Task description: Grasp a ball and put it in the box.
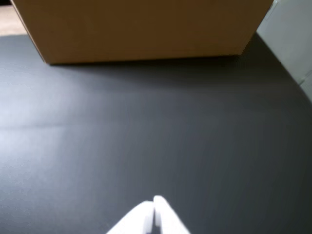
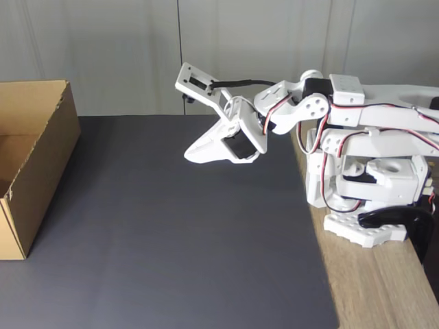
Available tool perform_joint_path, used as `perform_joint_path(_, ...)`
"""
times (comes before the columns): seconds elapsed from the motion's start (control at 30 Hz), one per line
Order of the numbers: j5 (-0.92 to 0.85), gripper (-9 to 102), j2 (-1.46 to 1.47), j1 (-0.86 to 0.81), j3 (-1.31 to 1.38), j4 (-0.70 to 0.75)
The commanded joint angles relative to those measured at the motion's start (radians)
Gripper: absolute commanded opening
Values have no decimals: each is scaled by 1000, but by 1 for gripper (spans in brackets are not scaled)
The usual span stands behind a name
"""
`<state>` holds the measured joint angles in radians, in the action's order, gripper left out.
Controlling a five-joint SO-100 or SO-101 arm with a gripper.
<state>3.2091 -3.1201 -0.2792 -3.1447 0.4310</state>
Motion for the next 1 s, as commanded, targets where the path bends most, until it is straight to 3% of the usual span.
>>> perform_joint_path(0.0,2,0,-11,11,-2,-18)
perform_joint_path(0.2,-23,0,35,40,-2,61)
perform_joint_path(0.53,-41,0,-11,69,-2,354)
perform_joint_path(0.97,-17,0,-11,101,-2,611)
